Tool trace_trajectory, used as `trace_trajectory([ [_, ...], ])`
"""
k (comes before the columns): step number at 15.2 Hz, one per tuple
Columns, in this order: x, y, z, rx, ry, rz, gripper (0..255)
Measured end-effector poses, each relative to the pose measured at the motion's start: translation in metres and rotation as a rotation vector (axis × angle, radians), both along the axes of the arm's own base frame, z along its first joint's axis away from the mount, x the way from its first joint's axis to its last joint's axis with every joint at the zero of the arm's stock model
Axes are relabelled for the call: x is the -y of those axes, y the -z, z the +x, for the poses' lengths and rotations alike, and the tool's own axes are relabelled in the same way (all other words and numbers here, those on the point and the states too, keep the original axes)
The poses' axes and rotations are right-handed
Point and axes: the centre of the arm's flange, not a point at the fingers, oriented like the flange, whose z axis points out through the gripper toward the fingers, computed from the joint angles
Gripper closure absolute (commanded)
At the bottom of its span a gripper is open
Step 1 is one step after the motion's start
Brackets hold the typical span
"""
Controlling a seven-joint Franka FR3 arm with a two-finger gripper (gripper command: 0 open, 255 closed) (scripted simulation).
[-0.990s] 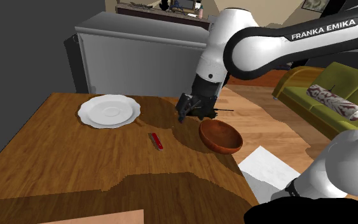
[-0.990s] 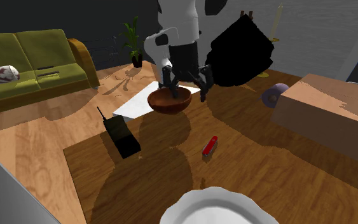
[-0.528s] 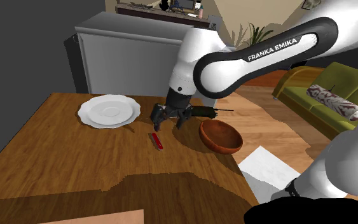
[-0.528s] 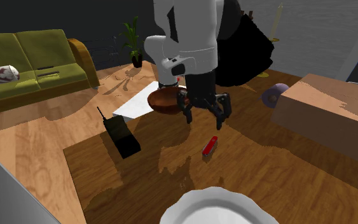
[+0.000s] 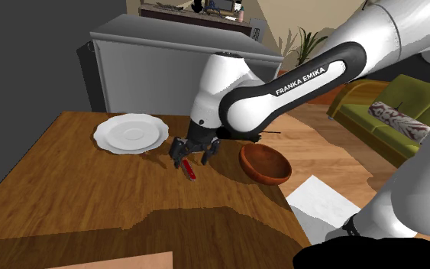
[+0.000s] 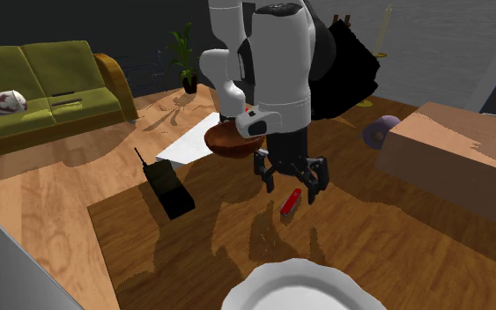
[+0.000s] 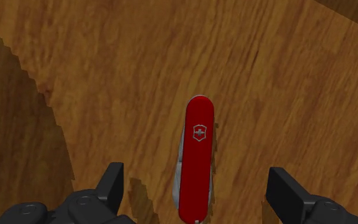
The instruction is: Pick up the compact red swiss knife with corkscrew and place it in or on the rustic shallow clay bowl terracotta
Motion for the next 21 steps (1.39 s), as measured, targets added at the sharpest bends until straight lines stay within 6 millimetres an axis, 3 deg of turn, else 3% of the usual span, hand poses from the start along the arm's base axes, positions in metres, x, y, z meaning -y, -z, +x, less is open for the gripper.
trace_trajectory([
  [8,-0.0015,0.0089,-0.0002,0.0,0.0,0.0,0],
  [9,-0.0015,0.0089,-0.0002,0.0,0.0,0.0,255],
  [21,-0.002,0.0028,0.0008,0.001,0.001,0.0,255],
])
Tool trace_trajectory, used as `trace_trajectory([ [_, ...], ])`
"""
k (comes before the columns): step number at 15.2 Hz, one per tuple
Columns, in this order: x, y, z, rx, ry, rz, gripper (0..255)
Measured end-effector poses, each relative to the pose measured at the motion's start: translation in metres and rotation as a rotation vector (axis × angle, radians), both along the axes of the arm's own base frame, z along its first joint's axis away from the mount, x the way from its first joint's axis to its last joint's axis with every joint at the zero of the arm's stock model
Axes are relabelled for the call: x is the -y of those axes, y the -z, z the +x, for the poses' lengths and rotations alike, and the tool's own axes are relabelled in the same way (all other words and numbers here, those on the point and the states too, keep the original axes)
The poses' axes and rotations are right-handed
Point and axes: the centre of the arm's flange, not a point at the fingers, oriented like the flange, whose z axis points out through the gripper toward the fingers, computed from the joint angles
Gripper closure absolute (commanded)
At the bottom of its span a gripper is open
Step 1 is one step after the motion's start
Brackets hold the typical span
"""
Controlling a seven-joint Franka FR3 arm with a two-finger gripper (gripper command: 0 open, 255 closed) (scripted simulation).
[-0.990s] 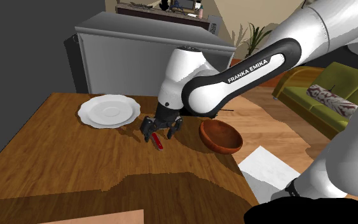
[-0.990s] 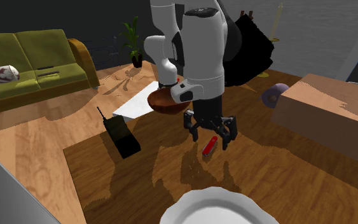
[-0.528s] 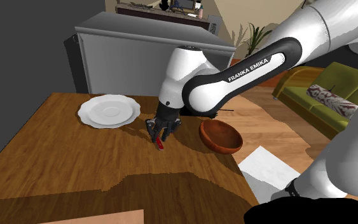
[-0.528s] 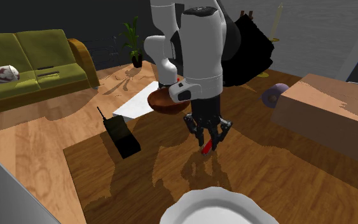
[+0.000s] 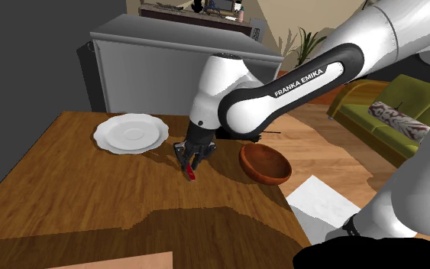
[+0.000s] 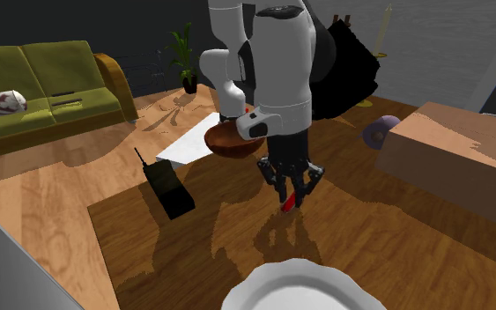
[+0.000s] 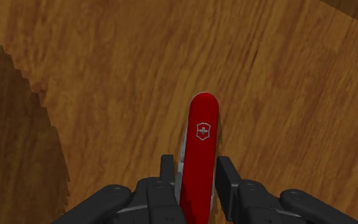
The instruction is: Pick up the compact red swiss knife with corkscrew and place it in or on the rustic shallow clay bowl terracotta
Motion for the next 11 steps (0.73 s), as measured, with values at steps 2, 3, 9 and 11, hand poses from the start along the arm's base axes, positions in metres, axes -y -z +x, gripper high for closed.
trace_trajectory([
  [2,0.0,-0.009,-0.001,0.0,-0.001,0.001,255],
  [3,0.0,-0.014,0.0,0.0,-0.001,0.001,255],
  [9,0.0,-0.048,-0.002,0.0,-0.001,0.001,255],
  [11,0.0,-0.058,-0.001,0.0,-0.001,0.001,255],
])
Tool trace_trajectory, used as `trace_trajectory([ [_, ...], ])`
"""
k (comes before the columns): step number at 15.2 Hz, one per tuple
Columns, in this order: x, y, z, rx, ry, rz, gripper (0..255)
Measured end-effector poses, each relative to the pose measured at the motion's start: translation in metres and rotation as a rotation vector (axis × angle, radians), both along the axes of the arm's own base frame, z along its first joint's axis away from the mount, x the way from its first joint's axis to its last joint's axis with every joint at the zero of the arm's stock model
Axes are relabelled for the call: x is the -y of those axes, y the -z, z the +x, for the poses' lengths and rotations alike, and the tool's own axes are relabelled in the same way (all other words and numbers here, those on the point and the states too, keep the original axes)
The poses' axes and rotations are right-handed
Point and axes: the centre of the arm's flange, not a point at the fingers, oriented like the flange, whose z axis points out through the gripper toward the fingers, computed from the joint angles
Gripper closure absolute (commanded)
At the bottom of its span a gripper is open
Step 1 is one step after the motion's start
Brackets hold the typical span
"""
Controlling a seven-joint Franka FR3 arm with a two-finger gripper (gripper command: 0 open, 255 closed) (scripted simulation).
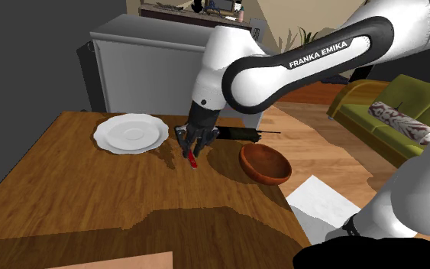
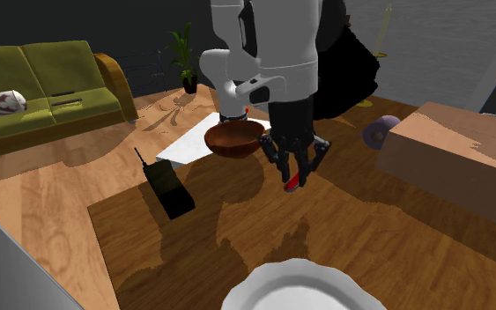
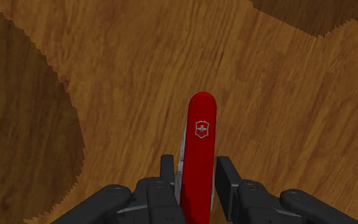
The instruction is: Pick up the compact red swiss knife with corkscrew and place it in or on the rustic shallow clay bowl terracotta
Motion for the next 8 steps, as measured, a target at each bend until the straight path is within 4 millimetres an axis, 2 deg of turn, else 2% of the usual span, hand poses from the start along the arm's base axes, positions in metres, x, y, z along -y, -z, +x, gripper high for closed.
trace_trajectory([
  [8,0.0,-0.04,-0.001,0.0,0.0,0.0,255],
])
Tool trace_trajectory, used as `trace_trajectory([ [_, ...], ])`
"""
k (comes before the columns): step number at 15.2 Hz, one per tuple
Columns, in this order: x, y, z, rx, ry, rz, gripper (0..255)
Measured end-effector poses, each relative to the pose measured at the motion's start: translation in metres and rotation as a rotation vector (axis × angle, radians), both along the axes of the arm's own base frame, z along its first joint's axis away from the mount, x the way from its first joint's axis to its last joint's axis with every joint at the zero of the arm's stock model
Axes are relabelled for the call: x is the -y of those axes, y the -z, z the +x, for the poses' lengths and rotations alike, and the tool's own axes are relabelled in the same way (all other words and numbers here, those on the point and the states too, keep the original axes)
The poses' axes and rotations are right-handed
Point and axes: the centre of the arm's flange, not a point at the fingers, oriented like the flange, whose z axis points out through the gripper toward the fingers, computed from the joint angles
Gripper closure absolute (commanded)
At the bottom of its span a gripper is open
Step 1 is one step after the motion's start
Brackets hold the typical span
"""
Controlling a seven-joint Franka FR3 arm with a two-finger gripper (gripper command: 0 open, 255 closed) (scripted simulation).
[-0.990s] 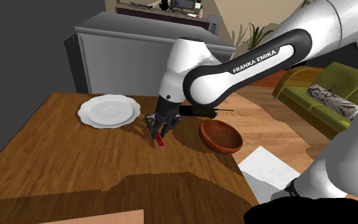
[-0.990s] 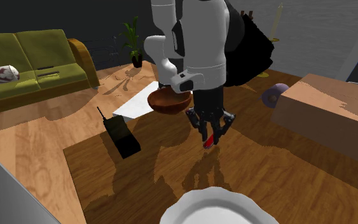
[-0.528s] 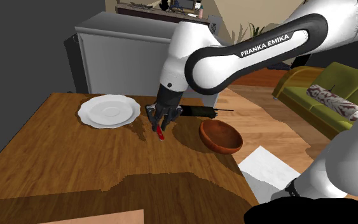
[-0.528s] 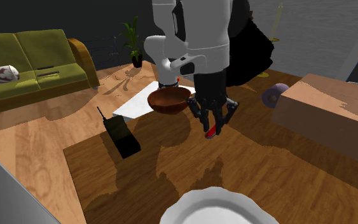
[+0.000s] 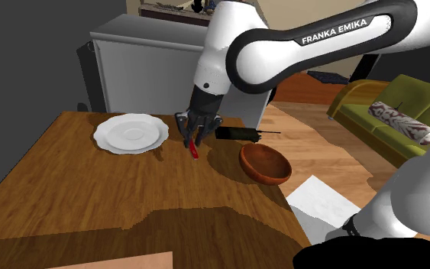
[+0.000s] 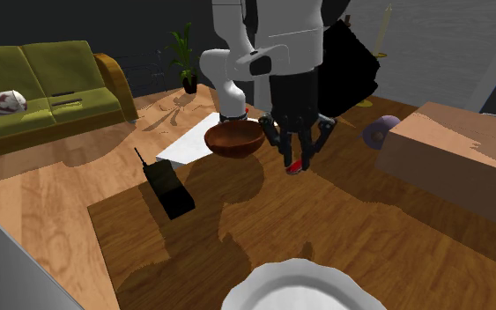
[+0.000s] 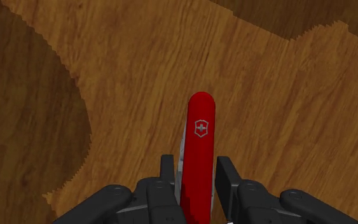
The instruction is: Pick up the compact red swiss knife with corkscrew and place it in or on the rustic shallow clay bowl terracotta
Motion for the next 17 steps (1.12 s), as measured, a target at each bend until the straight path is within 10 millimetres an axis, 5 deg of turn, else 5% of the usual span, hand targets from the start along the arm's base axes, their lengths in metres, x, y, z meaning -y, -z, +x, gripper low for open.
trace_trajectory([
  [9,0.005,-0.046,-0.002,0.0,0.0,-0.001,255],
  [17,0.086,-0.055,-0.06,0.0,0.001,-0.001,255],
])
